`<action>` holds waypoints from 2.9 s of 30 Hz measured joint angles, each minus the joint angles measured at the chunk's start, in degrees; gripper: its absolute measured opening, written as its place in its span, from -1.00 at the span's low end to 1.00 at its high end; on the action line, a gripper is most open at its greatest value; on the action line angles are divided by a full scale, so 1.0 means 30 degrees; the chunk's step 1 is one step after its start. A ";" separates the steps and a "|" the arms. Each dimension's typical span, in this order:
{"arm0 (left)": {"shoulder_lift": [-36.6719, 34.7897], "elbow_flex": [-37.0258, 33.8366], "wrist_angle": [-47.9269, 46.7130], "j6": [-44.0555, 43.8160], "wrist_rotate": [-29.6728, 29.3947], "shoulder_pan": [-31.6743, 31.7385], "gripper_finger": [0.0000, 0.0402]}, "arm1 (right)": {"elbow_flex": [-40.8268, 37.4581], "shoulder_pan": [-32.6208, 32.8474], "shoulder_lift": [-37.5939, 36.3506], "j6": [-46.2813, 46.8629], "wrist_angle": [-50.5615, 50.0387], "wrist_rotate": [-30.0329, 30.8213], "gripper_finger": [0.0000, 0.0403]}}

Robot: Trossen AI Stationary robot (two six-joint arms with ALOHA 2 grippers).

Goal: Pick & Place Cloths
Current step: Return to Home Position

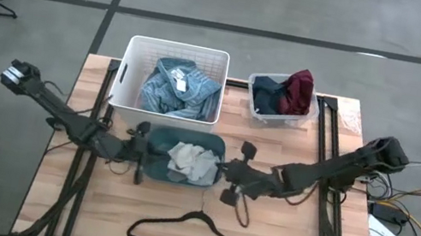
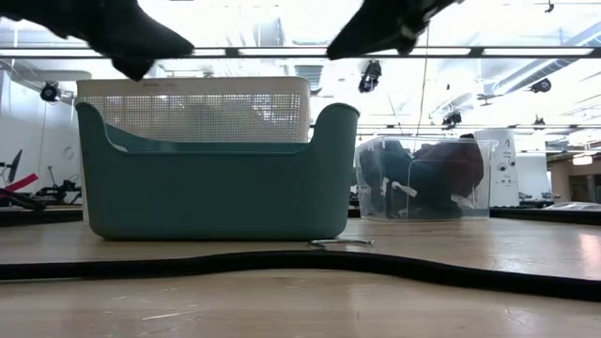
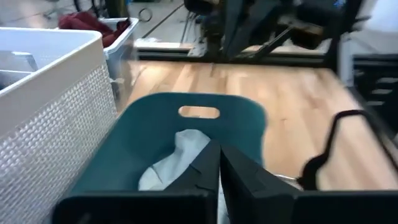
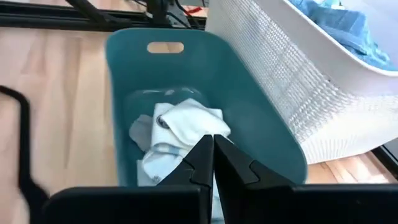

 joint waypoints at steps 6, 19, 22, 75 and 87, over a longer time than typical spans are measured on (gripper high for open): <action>-0.3919 -0.2502 0.0536 0.0134 0.0044 -0.1523 -0.92 | -0.3093 0.0777 -0.2941 -0.0458 0.2503 -0.0530 -0.96; -1.0399 -0.6403 0.1523 0.2084 0.2291 -0.2218 -0.94 | -1.0908 0.0342 -0.9603 -0.2306 0.9736 -0.7213 -0.96; -1.1519 -0.6760 0.1448 0.2558 0.2553 -0.2237 -0.92 | -1.2063 0.0346 -1.1153 -0.2419 0.9716 -0.7147 -0.96; -1.7400 -0.8358 -0.1554 0.4958 0.3866 -0.2259 -0.94 | -1.9112 0.0342 -2.5057 -0.3516 0.6409 -0.7023 -0.96; -1.7400 -0.8358 -0.1546 0.4958 0.3866 -0.2259 -0.94 | -1.9112 0.0342 -2.5057 -0.3519 0.6415 -0.7027 -0.96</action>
